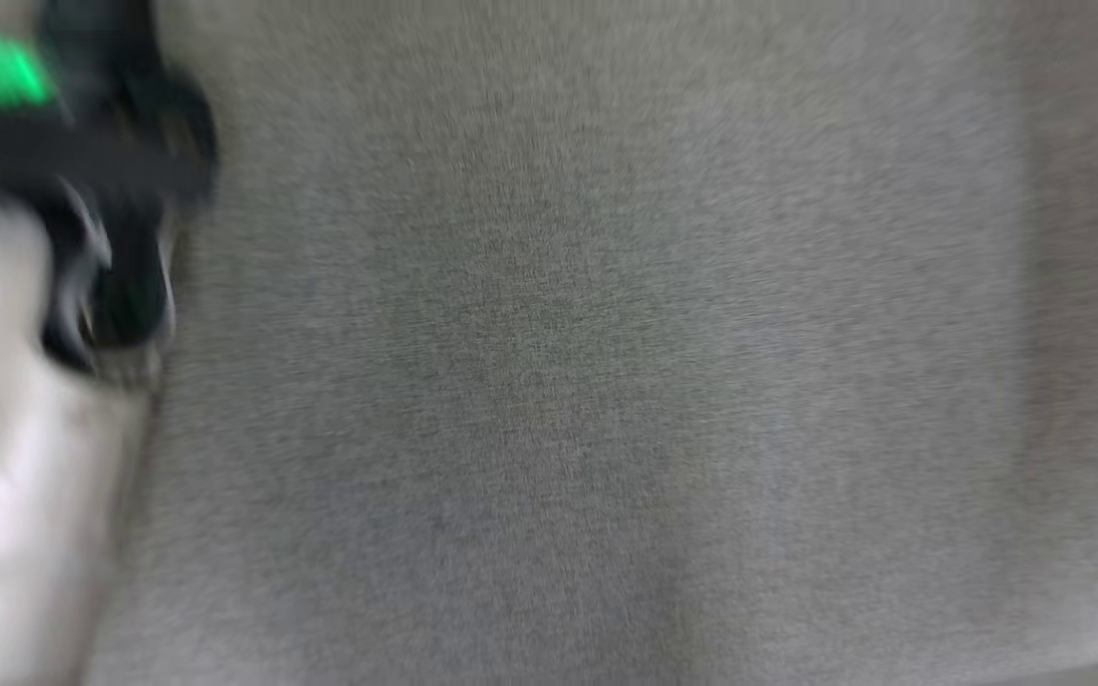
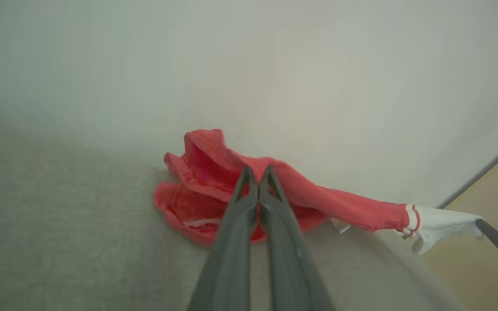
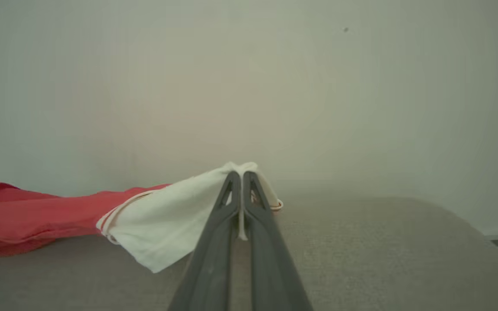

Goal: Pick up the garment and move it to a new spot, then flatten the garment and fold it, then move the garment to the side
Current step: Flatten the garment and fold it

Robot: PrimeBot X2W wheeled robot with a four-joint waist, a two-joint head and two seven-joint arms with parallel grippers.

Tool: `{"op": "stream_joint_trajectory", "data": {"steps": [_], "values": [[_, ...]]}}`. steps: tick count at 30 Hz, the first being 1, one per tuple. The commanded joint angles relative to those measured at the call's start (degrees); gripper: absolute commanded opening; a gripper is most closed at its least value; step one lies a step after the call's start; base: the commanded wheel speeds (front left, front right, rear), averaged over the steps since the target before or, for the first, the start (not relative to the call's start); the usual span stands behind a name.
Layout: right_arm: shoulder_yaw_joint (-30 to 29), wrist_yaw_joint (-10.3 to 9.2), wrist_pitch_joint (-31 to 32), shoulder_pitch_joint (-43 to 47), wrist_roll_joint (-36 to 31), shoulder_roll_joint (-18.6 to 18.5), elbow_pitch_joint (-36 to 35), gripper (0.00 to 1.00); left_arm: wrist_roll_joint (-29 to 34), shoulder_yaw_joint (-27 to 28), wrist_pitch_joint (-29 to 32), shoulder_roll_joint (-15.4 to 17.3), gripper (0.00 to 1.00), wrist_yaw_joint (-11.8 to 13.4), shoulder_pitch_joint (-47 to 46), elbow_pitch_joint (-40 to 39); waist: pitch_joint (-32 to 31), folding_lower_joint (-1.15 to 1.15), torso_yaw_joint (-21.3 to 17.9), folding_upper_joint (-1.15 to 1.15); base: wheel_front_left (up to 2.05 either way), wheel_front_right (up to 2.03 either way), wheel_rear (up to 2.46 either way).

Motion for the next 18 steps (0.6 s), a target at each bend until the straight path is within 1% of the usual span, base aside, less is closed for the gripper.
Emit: {"op": "stream_joint_trajectory", "data": {"steps": [1,4,6,8,11,15,16,18], "values": [[-2.69,0.03,3.23,7.16,-0.02,1.52,-3.24,0.00,-1.70,-0.04,0.04,0.19,0.00,0.05,6.28,-0.69,-10.54,0.01,2.42,0.00,0.00,0.00,0.00],[-6.81,0.03,8.33,18.07,-0.62,5.20,-8.66,0.00,-4.25,0.27,0.14,-0.90,0.00,0.63,16.36,-1.87,-14.76,0.01,2.11,0.00,0.00,0.00,0.00],[-9.55,0.03,10.68,23.82,-0.82,8.12,-11.66,0.00,-5.83,-0.50,0.44,-1.76,0.00,0.81,22.70,-2.16,-17.25,0.01,1.98,0.00,0.00,0.00,0.00],[-11.45,0.03,12.69,28.72,-1.06,11.28,-13.78,0.00,-7.51,-0.75,0.77,-2.49,0.00,0.95,27.80,-2.00,-19.34,0.01,1.82,0.00,0.00,0.00,0.00],[-13.49,0.03,14.85,34.15,-2.35,13.98,-15.83,0.00,-9.21,-0.55,0.61,-3.36,0.00,1.43,33.63,-1.31,-22.04,0.01,1.58,0.00,0.00,0.00,0.00],[-15.31,0.03,18.45,40.85,-3.96,16.11,-16.87,0.00,-10.17,-0.85,0.41,-4.74,0.00,1.48,39.49,-0.51,-25.84,0.01,1.68,0.00,0.00,0.00,0.00],[-15.31,0.03,18.45,40.85,-3.96,16.11,-16.87,0.00,-10.17,-0.85,0.41,-4.74,0.00,1.48,39.49,-0.51,-25.84,0.01,1.68,0.00,0.00,0.00,0.00],[-15.75,0.03,20.47,43.84,-4.48,16.70,-17.53,0.00,-9.89,-0.91,0.31,-5.00,0.00,1.74,41.92,-0.45,-27.69,0.01,1.77,0.00,0.00,0.00,0.00]]}}
